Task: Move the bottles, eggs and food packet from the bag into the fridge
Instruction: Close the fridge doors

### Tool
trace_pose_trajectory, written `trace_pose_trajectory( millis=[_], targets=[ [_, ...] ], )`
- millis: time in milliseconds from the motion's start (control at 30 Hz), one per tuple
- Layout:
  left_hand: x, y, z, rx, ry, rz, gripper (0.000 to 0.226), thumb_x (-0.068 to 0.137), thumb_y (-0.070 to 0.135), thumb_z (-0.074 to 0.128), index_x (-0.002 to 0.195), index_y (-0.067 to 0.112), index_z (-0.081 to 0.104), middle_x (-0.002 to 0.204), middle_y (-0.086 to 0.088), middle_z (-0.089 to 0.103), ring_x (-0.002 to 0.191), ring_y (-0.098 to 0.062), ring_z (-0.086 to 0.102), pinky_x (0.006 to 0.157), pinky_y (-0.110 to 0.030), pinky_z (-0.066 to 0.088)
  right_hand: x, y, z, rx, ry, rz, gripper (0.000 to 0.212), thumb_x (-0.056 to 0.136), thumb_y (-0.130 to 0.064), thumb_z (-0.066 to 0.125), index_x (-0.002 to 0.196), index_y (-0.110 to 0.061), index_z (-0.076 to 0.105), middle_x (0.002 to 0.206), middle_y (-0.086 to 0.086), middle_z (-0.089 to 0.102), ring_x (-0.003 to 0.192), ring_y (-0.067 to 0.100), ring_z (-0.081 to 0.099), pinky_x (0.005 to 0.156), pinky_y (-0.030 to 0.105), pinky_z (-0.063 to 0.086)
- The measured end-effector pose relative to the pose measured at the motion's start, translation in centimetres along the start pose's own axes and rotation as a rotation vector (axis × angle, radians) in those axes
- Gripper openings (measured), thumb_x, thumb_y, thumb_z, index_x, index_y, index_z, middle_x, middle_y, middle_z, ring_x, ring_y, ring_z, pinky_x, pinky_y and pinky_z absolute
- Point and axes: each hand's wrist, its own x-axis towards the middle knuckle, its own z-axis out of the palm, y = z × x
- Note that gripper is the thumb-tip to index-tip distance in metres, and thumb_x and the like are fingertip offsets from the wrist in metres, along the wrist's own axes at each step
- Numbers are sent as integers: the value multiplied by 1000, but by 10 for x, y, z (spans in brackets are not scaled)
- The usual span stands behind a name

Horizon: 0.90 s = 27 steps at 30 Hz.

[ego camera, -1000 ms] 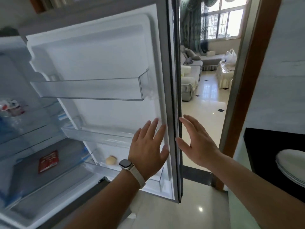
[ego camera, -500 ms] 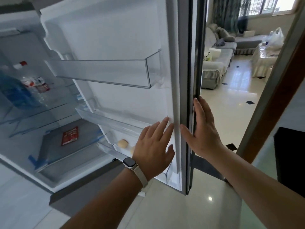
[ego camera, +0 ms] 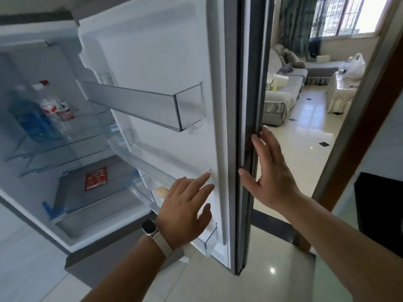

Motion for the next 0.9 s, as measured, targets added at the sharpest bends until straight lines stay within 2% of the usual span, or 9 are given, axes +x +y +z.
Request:
trace_pose_trajectory(
  millis=[167, 300, 533, 667, 733, 800, 900],
  targets=[
    [-37, -15, -28, -43, -4, 0, 43, 85, 23, 63, 127, 16, 56, 137, -6, 59, 107, -23, 61, 98, -51, 49, -12, -37, 9, -12, 21, -103, 75, 86, -41, 62, 145, -14, 24, 156, 17, 11, 143, 37, 28, 95, 58, 49],
    [-68, -25, -56, -28, 2, -18, 51, 87, 27, 59, 136, 17, 49, 138, -5, 58, 117, -23, 58, 105, -52, 44, -23, -79, 25, 8, 76, -143, 73, 84, -39, 66, 141, -11, 30, 152, 19, 15, 135, 42, 39, 91, 57, 51],
    [-124, -33, -94, -4, 33, -161, 67, 89, 39, 56, 148, 18, 35, 146, -7, 50, 135, -26, 45, 107, -54, 43, -34, -152, 49, 29, 170, -254, 59, 84, -33, 63, 132, -8, 39, 142, 22, 23, 128, 41, 42, 90, 55, 53],
    [-150, -37, -116, 24, 47, -225, 72, 90, 47, 52, 152, 19, 29, 153, -8, 40, 141, -27, 37, 112, -56, 33, -37, -190, 61, 49, 161, -332, 55, 85, -27, 62, 132, -9, 39, 144, 17, 23, 127, 39, 43, 89, 53, 54],
    [-161, -39, -125, 38, 71, -270, 71, 94, 52, 45, 154, 20, 25, 156, -10, 35, 143, -28, 33, 113, -58, 28, -38, -208, 68, 68, 139, -347, 61, 85, -27, 62, 137, -11, 33, 147, 15, 22, 128, 39, 45, 91, 53, 52],
    [-172, -42, -132, 22, 97, -305, 74, 96, 55, 41, 157, 20, 16, 158, -13, 30, 145, -29, 30, 113, -58, 30, -37, -225, 74, 79, 123, -357, 66, 88, -28, 60, 140, -10, 25, 146, 16, 27, 134, 36, 40, 100, 52, 48],
    [-189, -48, -143, -54, 133, -326, 94, 87, 48, 56, 158, 19, 3, 163, -14, 18, 149, -28, 22, 113, -51, 37, -31, -252, 84, 113, 96, -365, 64, 95, -32, 52, 144, -7, 20, 149, 18, 29, 146, 23, 25, 114, 42, 35]
  ],
)
